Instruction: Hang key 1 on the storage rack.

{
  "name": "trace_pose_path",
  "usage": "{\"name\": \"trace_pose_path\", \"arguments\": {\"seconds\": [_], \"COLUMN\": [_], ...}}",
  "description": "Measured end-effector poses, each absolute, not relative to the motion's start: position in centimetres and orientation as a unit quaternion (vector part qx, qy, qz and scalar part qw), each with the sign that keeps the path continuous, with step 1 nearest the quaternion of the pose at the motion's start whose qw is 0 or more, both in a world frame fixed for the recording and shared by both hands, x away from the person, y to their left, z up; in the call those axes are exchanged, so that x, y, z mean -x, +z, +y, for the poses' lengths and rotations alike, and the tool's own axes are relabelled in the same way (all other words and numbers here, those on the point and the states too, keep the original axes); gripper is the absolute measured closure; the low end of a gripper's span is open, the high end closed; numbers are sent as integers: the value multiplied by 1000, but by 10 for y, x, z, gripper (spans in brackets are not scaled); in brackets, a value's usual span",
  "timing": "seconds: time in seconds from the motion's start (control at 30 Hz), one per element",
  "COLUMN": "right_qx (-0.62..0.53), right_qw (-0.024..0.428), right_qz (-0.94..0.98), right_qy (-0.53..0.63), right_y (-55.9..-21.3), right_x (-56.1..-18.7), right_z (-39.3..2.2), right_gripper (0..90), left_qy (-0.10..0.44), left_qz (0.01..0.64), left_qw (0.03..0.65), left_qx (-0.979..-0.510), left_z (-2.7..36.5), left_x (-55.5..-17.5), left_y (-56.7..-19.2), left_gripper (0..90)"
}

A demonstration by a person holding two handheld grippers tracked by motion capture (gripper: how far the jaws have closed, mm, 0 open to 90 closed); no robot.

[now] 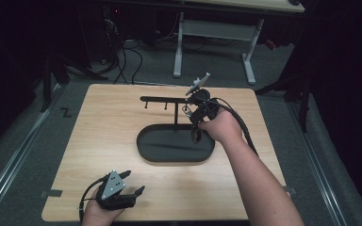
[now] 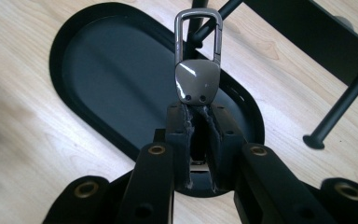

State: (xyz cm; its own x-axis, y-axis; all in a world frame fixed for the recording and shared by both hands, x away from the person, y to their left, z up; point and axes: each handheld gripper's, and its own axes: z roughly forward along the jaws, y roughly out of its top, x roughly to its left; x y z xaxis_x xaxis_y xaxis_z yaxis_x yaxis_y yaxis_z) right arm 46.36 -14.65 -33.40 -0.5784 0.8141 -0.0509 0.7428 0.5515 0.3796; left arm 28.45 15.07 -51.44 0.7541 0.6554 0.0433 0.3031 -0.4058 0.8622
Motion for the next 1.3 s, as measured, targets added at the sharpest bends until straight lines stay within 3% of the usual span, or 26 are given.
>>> {"name": "trace_pose_path", "arguments": {"seconds": [0.87,1.3], "right_qx": [-463,-461], "right_qw": [126,125], "right_qz": [864,862], "right_qy": [152,168], "right_y": [-359,-357], "right_x": [-487,-468], "right_z": [-136,-150], "right_gripper": [796,726], "left_qy": [185,184], "left_qz": [284,281], "left_qw": [455,452], "left_qx": [-823,-826], "left_z": [148,147], "left_x": [-285,-285], "left_y": [-515,-517], "left_gripper": [267,267]}}
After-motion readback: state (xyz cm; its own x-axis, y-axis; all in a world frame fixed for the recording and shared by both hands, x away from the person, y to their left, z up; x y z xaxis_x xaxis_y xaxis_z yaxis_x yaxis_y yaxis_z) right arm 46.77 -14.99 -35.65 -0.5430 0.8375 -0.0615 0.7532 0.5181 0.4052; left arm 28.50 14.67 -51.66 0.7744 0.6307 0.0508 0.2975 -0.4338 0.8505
